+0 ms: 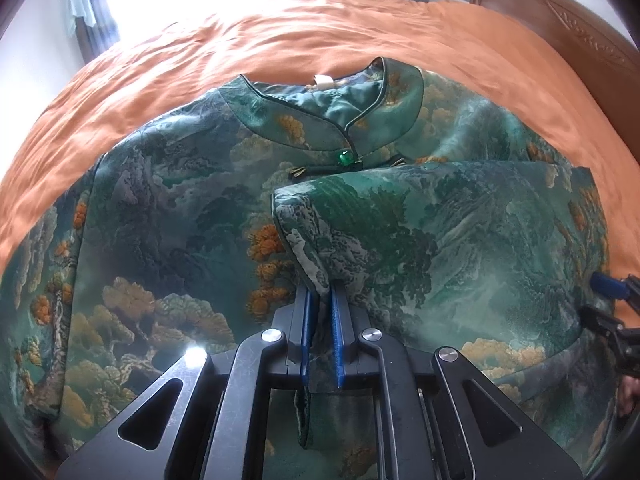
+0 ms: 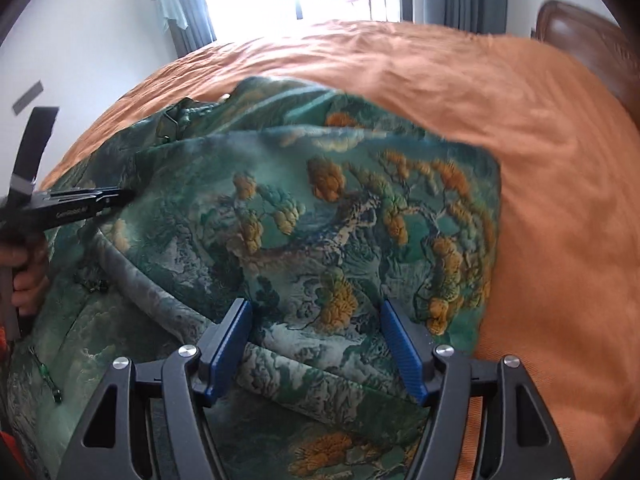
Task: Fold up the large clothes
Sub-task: 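Grasp the folded sleeve cuff with the left tool and straighten it, then open the left tool and release the folded sleeve, then move the left tool to the cuff of the other sleeve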
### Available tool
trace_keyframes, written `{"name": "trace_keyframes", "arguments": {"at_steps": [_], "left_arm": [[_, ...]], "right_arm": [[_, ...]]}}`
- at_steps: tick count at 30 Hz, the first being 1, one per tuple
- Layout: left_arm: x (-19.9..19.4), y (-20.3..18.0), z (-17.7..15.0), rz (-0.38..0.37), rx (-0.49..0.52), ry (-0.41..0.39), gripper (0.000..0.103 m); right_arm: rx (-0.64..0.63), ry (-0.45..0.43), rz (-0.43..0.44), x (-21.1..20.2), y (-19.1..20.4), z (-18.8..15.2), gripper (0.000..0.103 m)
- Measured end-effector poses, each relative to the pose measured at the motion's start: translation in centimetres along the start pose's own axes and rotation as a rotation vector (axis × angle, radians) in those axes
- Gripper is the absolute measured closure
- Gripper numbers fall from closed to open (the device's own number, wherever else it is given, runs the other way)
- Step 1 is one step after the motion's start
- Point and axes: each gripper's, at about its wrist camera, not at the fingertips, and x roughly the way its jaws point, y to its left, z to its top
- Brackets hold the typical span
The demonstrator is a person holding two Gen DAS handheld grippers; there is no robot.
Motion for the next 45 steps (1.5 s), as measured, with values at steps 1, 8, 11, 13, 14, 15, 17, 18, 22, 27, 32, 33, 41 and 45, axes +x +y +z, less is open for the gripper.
{"name": "trace_keyframes", "arguments": {"at_steps": [1,8,11,13,14,15,17,18,22,27,32,33,41,45], "left_arm": [[0.1,0.0,0.0,0.001,0.002,0.000,0.094],[0.5,-0.1,-0.2,0.018,0.005,-0.004,0.091],[-0.1,-0.1,-0.4,0.052,0.001,-0.016,0.076],[-1.2,0.0,-0.7,0.075,0.002,-0.028,0.047],[-1.9,0.1,-1.0,0.083,0.003,-0.038,0.041],[-2.8,0.3,-1.4,0.085,0.004,-0.052,0.033],[-4.8,0.7,-2.3,0.068,0.013,-0.078,0.030],[-5.9,0.9,-2.9,0.063,0.021,-0.087,0.028],[-10.0,1.7,-5.3,0.082,0.065,-0.126,0.015],[-14.6,2.8,-9.2,0.145,0.106,-0.172,0.005],[-17.7,4.7,-12.8,0.185,0.099,-0.181,0.004],[-18.1,5.0,-13.6,0.216,0.097,-0.184,0.004],[-20.6,8.7,-19.4,0.363,0.010,-0.167,0.004],[-21.9,11.9,-21.9,0.349,-0.118,-0.161,0.004]], "right_arm": [[0.018,0.009,0.015,0.5,-0.4,-0.1,0.035],[-0.016,0.021,-0.030,2.2,0.4,-0.5,0.035],[-0.039,0.015,-0.062,2.6,1.0,-0.7,0.034],[-0.039,0.017,-0.067,2.5,1.0,-0.8,0.034],[-0.035,0.017,-0.068,2.4,1.1,-0.6,0.034],[-0.029,0.013,-0.070,2.1,1.1,-0.7,0.034],[-0.024,-0.001,-0.087,1.2,1.6,-0.6,0.034],[-0.021,-0.008,-0.095,0.6,1.7,-0.8,0.033],[0.020,-0.031,-0.132,-2.8,2.9,-1.6,0.029],[0.004,-0.063,-0.115,-7.7,5.1,-4.0,0.027],[0.016,-0.126,-0.090,-12.2,8.0,-5.9,0.024],[0.026,-0.144,-0.085,-13.1,8.7,-6.3,0.020],[0.070,-0.218,-0.038,-16.4,14.4,-10.1,0.020],[0.042,-0.204,-0.013,-16.9,17.7,-11.7,0.020]]}}
